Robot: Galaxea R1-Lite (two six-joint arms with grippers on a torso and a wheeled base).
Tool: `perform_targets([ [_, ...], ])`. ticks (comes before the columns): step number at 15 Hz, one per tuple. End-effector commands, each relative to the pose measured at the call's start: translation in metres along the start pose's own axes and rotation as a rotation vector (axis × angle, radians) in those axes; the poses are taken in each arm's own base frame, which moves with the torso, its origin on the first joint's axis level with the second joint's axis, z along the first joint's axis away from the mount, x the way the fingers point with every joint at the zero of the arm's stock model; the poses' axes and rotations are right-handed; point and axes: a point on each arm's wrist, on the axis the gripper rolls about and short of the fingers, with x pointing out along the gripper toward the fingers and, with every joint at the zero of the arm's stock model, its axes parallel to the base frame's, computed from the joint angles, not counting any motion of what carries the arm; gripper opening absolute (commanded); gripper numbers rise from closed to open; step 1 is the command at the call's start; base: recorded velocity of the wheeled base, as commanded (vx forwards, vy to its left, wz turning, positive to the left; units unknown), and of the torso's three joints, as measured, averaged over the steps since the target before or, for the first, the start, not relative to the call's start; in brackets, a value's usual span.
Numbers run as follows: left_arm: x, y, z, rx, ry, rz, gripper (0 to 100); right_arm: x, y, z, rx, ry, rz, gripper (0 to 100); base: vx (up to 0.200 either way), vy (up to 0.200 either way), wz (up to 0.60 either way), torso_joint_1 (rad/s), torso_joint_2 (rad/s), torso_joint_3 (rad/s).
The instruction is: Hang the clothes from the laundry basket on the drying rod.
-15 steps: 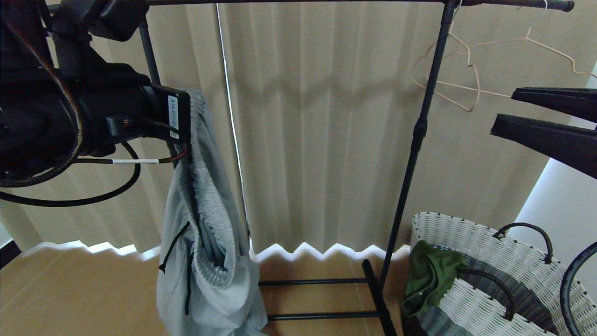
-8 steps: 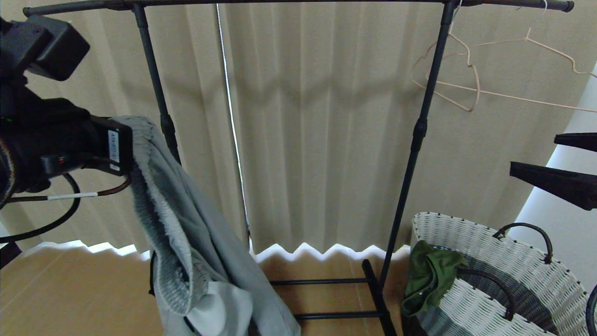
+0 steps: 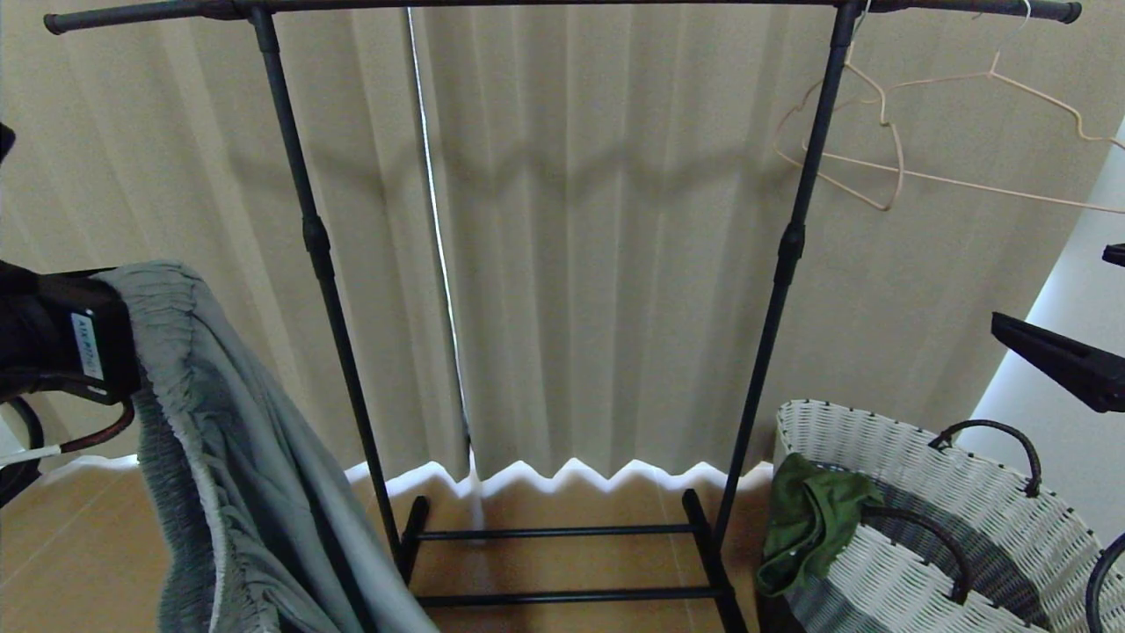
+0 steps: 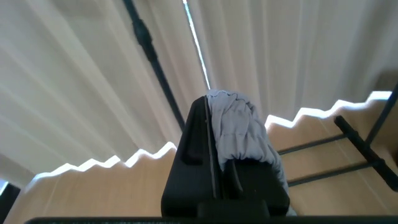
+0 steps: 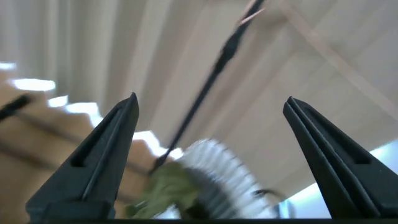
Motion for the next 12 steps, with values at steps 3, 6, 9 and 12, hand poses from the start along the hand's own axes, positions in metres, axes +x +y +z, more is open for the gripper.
perform_targets([
  [3,-0.007,0.0,-0.012,0.003,0.01,-0.026,0,0.009,0.005,-0.018,-0.028,-0.002,-0.035,100,0.0,0.0,0.0,0.0,0.0,0.0],
  [6,-0.013,0.0,-0.013,0.001,-0.009,-0.066,0,0.004,0.009,-0.024,-0.024,0.004,-0.03,100,0.0,0.0,0.0,0.0,0.0,0.0],
  [9,-0.013,0.0,-0.013,0.001,-0.009,-0.068,0,-0.003,0.01,-0.025,-0.03,-0.005,-0.035,100,0.0,0.0,0.0,0.0,0.0,0.0],
  [12,-0.013,0.0,-0.014,0.001,-0.006,-0.067,0,-0.005,0.011,-0.026,-0.028,-0.006,-0.034,100,0.0,0.0,0.0,0.0,0.0,0.0],
])
